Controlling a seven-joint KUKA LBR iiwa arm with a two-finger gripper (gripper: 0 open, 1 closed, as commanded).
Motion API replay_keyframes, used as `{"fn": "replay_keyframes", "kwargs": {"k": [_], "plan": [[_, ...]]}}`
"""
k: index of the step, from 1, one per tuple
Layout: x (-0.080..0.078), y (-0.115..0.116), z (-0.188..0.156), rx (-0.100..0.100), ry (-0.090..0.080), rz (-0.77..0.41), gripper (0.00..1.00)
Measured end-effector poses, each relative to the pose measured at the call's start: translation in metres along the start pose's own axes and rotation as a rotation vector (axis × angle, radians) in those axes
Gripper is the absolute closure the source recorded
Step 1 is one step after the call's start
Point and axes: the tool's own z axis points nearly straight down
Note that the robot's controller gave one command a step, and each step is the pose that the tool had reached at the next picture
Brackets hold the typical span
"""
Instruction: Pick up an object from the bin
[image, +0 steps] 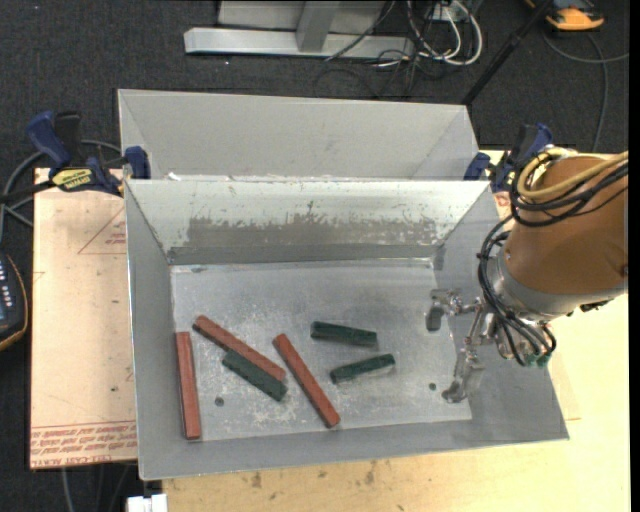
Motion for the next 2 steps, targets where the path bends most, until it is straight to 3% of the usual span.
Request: {"fn": "replay_keyframes", "kwargs": {"k": [1,2], "plan": [[-0.020,0.026,0.146,-0.002,0.003,-0.101,0.00],[-0.054,0.106,0.142,-0.004,-0.005,-0.114,0.00]]}}
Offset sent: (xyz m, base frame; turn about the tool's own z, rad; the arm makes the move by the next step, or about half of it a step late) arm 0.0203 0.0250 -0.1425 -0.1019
